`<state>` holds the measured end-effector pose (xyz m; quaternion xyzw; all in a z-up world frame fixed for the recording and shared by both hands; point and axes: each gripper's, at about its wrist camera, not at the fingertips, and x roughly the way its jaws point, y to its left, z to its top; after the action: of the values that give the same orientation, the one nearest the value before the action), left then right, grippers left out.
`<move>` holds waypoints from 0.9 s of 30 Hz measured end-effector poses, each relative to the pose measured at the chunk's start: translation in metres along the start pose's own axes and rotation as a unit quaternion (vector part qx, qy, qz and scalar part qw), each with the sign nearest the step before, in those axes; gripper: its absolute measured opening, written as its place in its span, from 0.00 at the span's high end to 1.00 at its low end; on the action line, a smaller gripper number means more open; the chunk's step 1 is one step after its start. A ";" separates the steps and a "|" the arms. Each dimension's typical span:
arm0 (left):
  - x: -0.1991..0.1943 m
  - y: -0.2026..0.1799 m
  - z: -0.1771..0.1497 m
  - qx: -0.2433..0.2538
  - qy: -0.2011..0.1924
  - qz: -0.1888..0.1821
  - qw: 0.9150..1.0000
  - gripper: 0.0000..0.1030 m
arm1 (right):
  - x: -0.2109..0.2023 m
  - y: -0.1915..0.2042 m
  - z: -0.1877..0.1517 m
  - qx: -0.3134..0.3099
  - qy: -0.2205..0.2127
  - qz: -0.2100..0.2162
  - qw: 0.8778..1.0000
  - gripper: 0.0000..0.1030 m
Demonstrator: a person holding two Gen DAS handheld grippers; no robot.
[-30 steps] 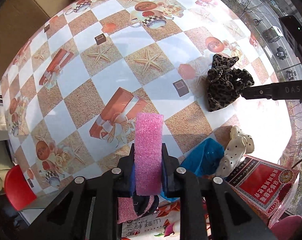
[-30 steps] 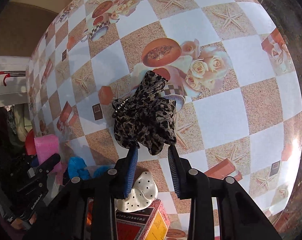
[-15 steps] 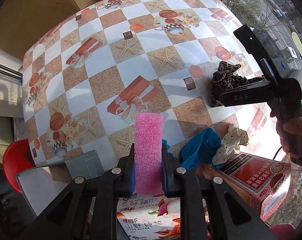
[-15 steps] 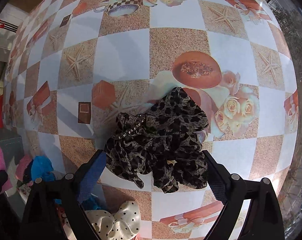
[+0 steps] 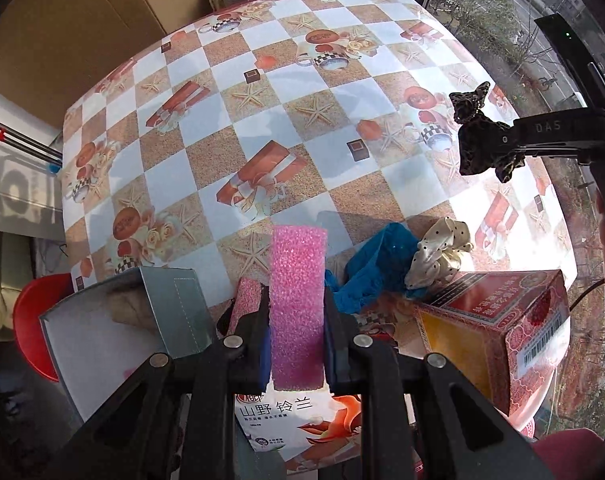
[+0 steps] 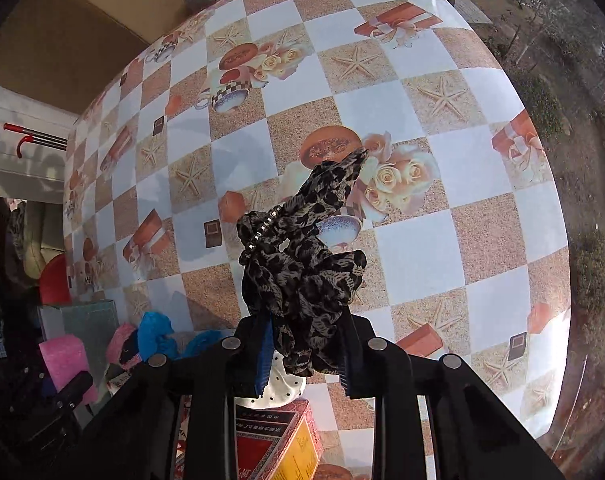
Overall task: Organize soft objects
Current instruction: 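Carry the pink sponge and leopard-print scrunchie over the white box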
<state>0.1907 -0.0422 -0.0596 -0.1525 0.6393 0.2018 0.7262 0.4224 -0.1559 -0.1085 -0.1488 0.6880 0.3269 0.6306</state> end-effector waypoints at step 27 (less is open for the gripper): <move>-0.055 0.018 -0.096 0.029 -0.069 -0.048 0.996 0.78 | -0.117 0.062 -0.185 0.037 -0.067 0.006 0.997 0.73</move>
<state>0.0933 -0.0779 -0.0173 -0.1482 0.5854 0.1579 0.7813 0.2602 -0.2522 0.0186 -0.0993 0.6569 0.3143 0.6781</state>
